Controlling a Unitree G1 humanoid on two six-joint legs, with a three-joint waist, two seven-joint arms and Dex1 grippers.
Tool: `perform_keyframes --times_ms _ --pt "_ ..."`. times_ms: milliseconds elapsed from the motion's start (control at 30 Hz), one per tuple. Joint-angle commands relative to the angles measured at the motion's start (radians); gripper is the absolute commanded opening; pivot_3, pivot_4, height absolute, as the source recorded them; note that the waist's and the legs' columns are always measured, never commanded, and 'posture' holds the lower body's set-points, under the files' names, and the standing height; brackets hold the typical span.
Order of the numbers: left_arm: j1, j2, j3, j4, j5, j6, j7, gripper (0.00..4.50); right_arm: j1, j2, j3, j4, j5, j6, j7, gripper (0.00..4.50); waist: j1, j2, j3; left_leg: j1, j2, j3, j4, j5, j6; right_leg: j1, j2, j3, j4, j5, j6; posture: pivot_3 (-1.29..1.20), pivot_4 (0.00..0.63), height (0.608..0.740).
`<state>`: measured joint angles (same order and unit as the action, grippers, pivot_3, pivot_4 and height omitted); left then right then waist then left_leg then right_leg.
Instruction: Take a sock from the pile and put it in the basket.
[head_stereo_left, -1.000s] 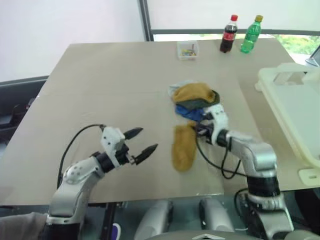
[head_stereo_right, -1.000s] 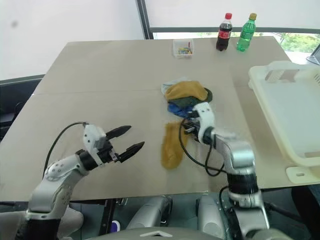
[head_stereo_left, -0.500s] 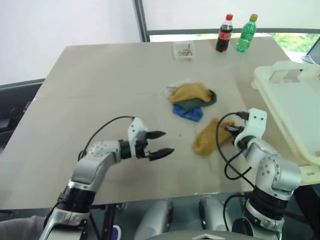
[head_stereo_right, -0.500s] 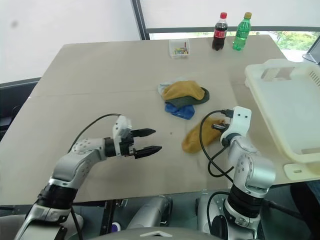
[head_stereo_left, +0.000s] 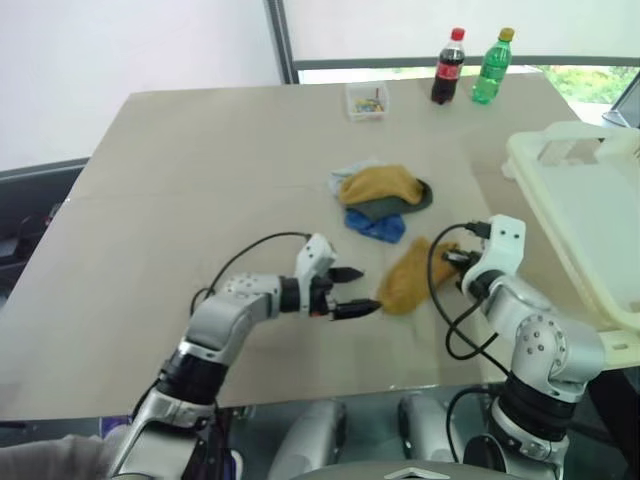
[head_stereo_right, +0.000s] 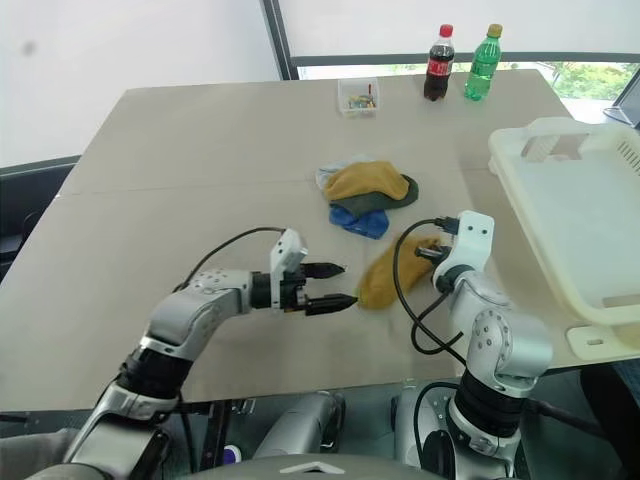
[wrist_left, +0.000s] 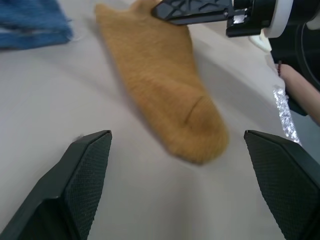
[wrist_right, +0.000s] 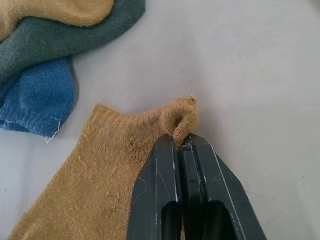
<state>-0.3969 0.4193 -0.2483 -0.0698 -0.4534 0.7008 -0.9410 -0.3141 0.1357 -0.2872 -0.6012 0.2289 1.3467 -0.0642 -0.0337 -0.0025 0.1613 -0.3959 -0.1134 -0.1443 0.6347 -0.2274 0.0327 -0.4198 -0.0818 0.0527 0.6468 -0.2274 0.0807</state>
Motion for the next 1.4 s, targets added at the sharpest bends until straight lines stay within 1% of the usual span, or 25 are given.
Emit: perform_keyframes --times_ms 33,67,200,233,367,467,633,733,800,867,933,1000,1067,1133,1233,1300,1400 --pt "-0.036 -0.024 -0.024 -0.004 -0.004 0.064 0.017 3.24 0.078 0.11 0.049 -0.021 0.024 -0.014 -0.015 0.0 -0.003 0.0 0.0 0.0 0.0 0.0 0.0 0.0 0.0 0.0 0.0 0.0 0.0 0.0 0.0 0.0 0.15 0.74" --pt "-0.044 -0.027 -0.033 0.001 -0.003 0.084 0.016 2.65 0.079 0.11 0.05 -0.021 0.028 -0.014 -0.018 0.0 -0.004 0.0 0.0 0.0 0.0 0.0 0.0 0.0 0.0 0.0 0.0 0.0 0.0 0.0 0.0 0.0 0.15 0.74" --pt "-0.067 -0.042 -0.05 0.031 0.024 0.106 0.047 0.71 0.087 0.105 0.05 -0.027 0.04 -0.014 -0.025 0.0 -0.005 0.0 0.0 0.0 0.0 0.0 0.0 0.0 0.0 0.0 0.0 0.0 0.0 0.0 0.0 0.0 0.15 0.74" --pt "-0.07 -0.046 -0.051 0.036 0.027 0.108 0.049 0.1 0.088 0.104 0.049 -0.029 0.042 -0.013 -0.027 0.0 -0.005 0.0 0.0 0.0 0.0 0.0 0.0 0.0 -0.001 0.0 0.001 0.0 0.0 0.0 0.0 0.0 0.15 0.74" --pt "-0.08 -0.052 -0.044 0.044 0.036 0.107 0.058 0.04 0.096 0.093 0.05 -0.048 0.053 -0.005 -0.032 0.0 -0.003 0.0 0.0 0.0 0.0 0.0 0.0 0.0 -0.001 0.0 0.0 0.0 0.0 0.0 0.0 0.0 0.15 0.74" --pt "-0.089 -0.013 -0.022 0.059 0.041 0.096 0.028 0.04 0.113 0.054 0.056 -0.086 0.075 0.021 -0.009 0.0 -0.004 0.0 0.0 0.0 0.0 0.0 0.0 0.0 -0.001 0.0 0.0 0.0 0.0 0.0 0.0 0.0 0.15 0.74" --pt "-0.122 0.078 -0.004 0.12 0.048 0.048 -0.068 0.04 0.179 -0.044 0.114 -0.163 0.156 0.071 0.079 0.0 -0.008 0.0 0.0 0.0 0.001 0.0 0.0 0.0 0.0 0.0 0.001 0.0 0.0 0.0 0.0 0.0 0.15 0.74" --pt "-0.14 0.108 -0.002 0.146 0.048 0.03 -0.106 0.04 0.209 -0.096 0.159 -0.191 0.177 0.055 0.123 0.0 -0.008 0.0 -0.001 0.001 0.001 0.0 0.0 -0.002 0.003 0.0 0.001 0.001 0.0 0.0 0.0 0.0 0.15 0.74" --pt "-0.15 0.126 -0.001 0.16 0.052 0.017 -0.129 0.04 0.216 -0.155 0.199 -0.199 0.183 0.029 0.161 0.0 -0.006 0.0 -0.001 0.001 0.001 0.0 0.0 -0.002 0.003 0.0 0.001 0.0 0.0 0.0 0.0 0.0 0.15 0.74" --pt "-0.157 0.143 -0.004 0.173 0.061 0.002 -0.152 0.0 0.222 -0.194 0.222 -0.194 0.169 -0.003 0.165 0.68 -0.005 0.0 0.0 0.0 0.001 0.0 0.001 -0.002 0.003 0.0 0.001 0.0 0.0 0.0 0.0 0.0 0.15 0.74" --pt "-0.16 0.151 -0.006 0.179 0.065 -0.007 -0.167 0.0 0.223 -0.206 0.236 -0.18 0.159 -0.044 0.164 1.37 -0.005 0.0 0.0 0.0 0.001 0.0 0.001 -0.002 0.003 0.0 0.001 0.0 0.0 0.0 0.0 0.0 0.15 0.74" --pt "-0.159 0.154 -0.005 0.177 0.065 -0.011 -0.177 0.0 0.221 -0.215 0.253 -0.172 0.144 -0.077 0.152 2.42 -0.004 0.0 0.0 0.0 0.001 0.0 0.001 -0.002 0.003 0.0 0.001 0.0 0.0 0.0 0.0 0.0 0.15 0.74" --pt "-0.153 0.158 -0.002 0.171 0.066 -0.013 -0.182 0.0 0.223 -0.243 0.27 -0.172 0.122 -0.117 0.152 3.3 -0.004 0.0 0.0 0.0 0.001 0.0 0.0 -0.002 0.003 0.0 0.001 0.0 0.0 0.0 0.0 0.0 0.15 0.74" --pt "-0.143 0.167 -0.001 0.163 0.07 -0.019 -0.192 0.0 0.234 -0.316 0.293 -0.188 0.103 -0.173 0.184 3.3 -0.004 0.0 0.0 0.0 0.001 0.0 0.001 -0.002 0.003 0.0 0.0 0.0 0.0 0.0 0.0 0.0 0.15 0.74" --pt "-0.136 0.182 -0.003 0.165 0.079 -0.038 -0.21 0.0 0.255 -0.425 0.306 -0.222 0.117 -0.225 0.258 3.3 -0.002 -0.001 0.0 -0.001 0.0 0.0 0.001 -0.002 0.003 0.0 0.0 -0.001 -0.001 0.0 0.0 0.0 0.15 0.74" --pt "-0.14 0.195 -0.007 0.184 0.098 -0.071 -0.222 0.0 0.257 -0.52 0.316 -0.23 0.132 -0.258 0.333 3.3 -0.001 -0.001 0.0 -0.001 0.0 -0.001 0.001 -0.002 0.003 0.0 0.0 -0.001 -0.001 0.0 0.0 0.0 0.15 0.74" --pt "-0.151 0.2 -0.006 0.208 0.114 -0.101 -0.234 0.0 0.239 -0.588 0.307 -0.201 0.152 -0.291 0.399 3.3 -0.001 -0.001 0.0 -0.001 0.001 -0.001 0.001 -0.002 0.003 0.0 0.0 -0.001 -0.001 0.0 0.001 0.0 0.15 0.74"
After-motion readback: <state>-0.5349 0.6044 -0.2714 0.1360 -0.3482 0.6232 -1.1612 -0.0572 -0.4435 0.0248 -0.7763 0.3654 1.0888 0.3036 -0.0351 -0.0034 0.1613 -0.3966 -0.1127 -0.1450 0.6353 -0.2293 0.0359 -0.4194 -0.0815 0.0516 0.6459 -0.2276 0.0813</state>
